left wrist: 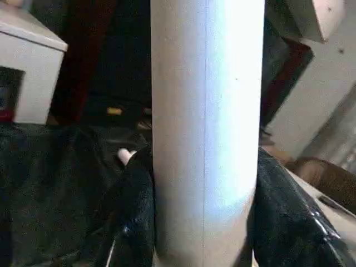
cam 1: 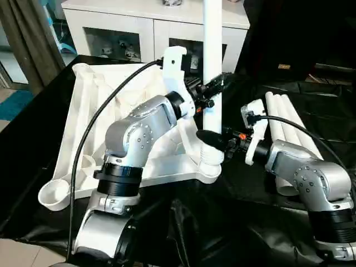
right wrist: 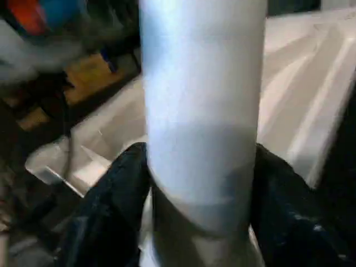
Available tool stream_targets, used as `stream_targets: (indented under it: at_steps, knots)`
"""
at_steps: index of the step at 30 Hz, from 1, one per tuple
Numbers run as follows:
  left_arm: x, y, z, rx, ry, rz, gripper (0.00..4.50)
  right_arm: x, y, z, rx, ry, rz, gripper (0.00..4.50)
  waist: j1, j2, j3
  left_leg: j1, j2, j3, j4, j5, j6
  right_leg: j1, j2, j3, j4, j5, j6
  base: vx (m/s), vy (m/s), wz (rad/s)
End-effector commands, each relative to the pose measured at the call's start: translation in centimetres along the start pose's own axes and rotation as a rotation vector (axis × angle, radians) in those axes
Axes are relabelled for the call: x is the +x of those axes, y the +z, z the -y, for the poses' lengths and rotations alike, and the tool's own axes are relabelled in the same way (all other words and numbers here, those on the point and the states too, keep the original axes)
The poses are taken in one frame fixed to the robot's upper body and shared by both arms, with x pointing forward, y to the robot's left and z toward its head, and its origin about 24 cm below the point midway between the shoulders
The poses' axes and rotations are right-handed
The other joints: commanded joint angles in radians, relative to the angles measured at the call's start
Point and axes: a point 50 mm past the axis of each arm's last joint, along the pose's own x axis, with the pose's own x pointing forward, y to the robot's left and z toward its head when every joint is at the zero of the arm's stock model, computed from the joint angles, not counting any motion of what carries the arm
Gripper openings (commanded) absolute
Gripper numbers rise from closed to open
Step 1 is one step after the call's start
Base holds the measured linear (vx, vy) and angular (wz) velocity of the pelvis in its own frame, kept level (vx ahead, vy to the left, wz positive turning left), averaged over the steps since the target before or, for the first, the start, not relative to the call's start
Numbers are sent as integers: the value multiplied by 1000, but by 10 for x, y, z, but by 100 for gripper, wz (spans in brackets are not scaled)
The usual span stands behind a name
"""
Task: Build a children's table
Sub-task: Pick table leg
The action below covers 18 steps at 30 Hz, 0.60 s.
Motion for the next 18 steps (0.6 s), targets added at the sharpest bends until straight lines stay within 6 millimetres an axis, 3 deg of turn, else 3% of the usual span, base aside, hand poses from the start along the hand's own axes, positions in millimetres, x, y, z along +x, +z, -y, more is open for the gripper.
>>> stream_targets:
  at_steps: [1,7,16,18]
  knots:
    - [-3,5,7,-4,-111,4,184,-10,12,-3,-12,58,30,296,3,-12,-75,6,51,-14,-67,-1,68,62,-72,37,-61,6,-255,0,0,0]
    - [-17,11,12,-2,-343,-24,184,-26,8,-5,-6,143,-38,342,6,-11,-73,9,50,-13,-68,-16,66,62,-74,37,-61,-13,-258,0,0,0]
    - [-27,26,22,-36,-560,3,184,-32,4,-7,3,178,-89,342,5,-11,-72,9,52,-13,-70,-34,51,60,-75,37,-63,-45,-262,0,0,0]
    - [-25,24,26,-51,-585,0,184,-27,5,-7,22,180,-59,315,4,-10,-73,8,51,-13,-69,-30,48,61,-75,37,-62,-38,-265,0,0,0]
